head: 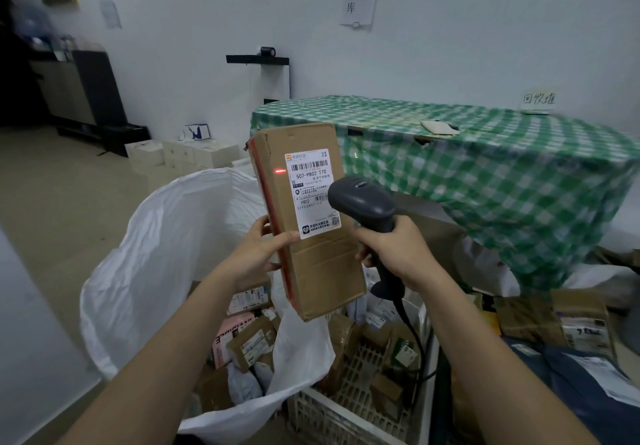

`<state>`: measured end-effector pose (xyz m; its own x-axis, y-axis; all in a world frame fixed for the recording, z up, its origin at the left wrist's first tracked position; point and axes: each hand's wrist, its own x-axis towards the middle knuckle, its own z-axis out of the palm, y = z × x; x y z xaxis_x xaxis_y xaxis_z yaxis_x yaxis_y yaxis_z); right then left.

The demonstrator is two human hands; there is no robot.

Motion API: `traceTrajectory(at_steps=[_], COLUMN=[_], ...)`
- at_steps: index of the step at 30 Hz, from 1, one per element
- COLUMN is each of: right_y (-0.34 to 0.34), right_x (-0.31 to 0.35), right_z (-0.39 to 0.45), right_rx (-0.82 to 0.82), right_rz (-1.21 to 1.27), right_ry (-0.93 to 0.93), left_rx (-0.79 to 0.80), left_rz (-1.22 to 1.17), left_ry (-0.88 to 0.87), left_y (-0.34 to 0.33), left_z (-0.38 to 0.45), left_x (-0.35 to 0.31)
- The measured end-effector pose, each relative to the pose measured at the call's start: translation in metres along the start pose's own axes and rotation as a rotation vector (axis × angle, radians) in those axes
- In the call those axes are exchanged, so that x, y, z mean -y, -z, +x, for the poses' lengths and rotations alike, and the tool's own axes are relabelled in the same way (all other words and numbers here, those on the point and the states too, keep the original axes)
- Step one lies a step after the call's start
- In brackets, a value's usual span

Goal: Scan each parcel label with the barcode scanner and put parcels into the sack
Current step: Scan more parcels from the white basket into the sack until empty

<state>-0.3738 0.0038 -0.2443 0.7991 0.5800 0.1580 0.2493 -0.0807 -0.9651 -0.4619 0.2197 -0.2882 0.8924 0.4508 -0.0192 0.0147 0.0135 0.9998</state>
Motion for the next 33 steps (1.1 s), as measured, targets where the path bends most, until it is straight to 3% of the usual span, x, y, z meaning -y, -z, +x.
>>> traceTrajectory(at_steps=[10, 16, 27, 33], right_y=[0.006, 0.005, -0.030, -0.047], right_x=[0.005, 0.007, -0.005, -0.025], right_z=[-0.004, -0.004, 0.018, 0.035], right_rx=[-0.042, -0.072, -0.267, -0.347], right_rz=[-0.020, 0.102, 0.204, 0.236], right_ry=[0.025, 0.032, 0.008, -0.052], left_rx=[0.014, 0.011, -0.383, -0.498], left_rz=[-0.014, -0.037, 0.154, 0.524], left_ry=[-0.006, -0.027, -0.249, -0.088], left_y=[-0.002, 0.003, 0.077, 0.109], left_z=[-0.003, -0.019, -0.065, -0.039], left_x=[-0.004, -0.007, -0.025, 0.020])
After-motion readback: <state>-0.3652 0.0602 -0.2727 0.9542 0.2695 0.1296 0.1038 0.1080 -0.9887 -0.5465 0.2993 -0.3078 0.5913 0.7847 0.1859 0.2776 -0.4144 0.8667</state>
